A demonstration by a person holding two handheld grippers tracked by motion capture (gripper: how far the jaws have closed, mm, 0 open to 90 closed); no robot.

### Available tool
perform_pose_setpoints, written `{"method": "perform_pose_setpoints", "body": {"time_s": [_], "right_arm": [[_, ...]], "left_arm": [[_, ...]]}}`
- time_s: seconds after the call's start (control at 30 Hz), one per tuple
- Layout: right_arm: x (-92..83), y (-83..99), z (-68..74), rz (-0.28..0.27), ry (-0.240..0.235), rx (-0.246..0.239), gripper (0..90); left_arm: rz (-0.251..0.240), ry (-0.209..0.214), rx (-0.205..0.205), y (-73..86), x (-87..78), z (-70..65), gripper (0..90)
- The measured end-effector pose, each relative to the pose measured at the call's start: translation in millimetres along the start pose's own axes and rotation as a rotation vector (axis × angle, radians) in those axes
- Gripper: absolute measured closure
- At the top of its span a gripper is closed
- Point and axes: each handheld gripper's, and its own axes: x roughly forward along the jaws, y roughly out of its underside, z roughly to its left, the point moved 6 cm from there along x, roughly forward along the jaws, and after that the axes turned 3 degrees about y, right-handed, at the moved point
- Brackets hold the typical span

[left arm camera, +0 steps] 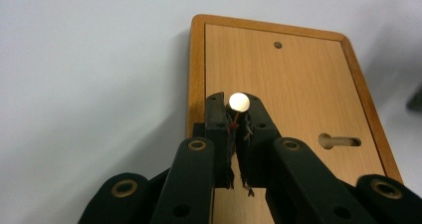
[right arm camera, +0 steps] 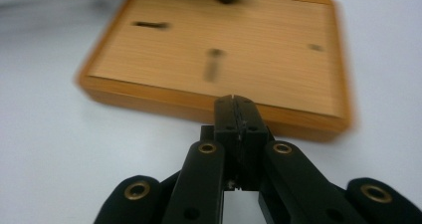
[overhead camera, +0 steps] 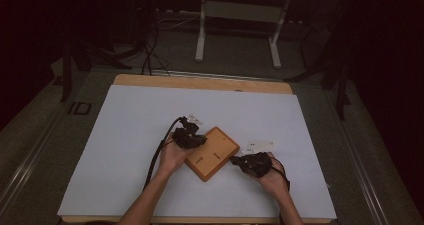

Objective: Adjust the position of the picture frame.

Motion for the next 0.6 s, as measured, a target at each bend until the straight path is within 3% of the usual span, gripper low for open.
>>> {"method": "perform_pose_setpoints", "body": {"time_s": [0.2,0.23,0.33,0.43,0.6], "right_arm": [[-0.3,-3.6,-29.8,-0.025,0.113,0.071,89.7],[-0.3,-3.6,-29.8,-0.025,0.113,0.071,89.7],[8.2,-2.2,-52.2,-0.018,0.172,0.148,89.6],[17.1,0.5,-63.2,0.0,0.179,0.22,89.3],[31.0,3.7,-62.1,0.041,0.151,0.219,89.7]], "left_arm": [[0.001,0.001,-0.001,-0.1,-0.1,-0.2,84.8],[0.001,0.001,-0.001,-0.1,-0.1,-0.2,84.8],[0.002,0.003,0.0,-0.1,-0.2,0.0,84.8],[-0.002,0.003,-0.002,-0.2,0.1,0.2,84.8],[-0.006,0.002,-0.007,-0.6,0.1,1.2,84.8]]}}
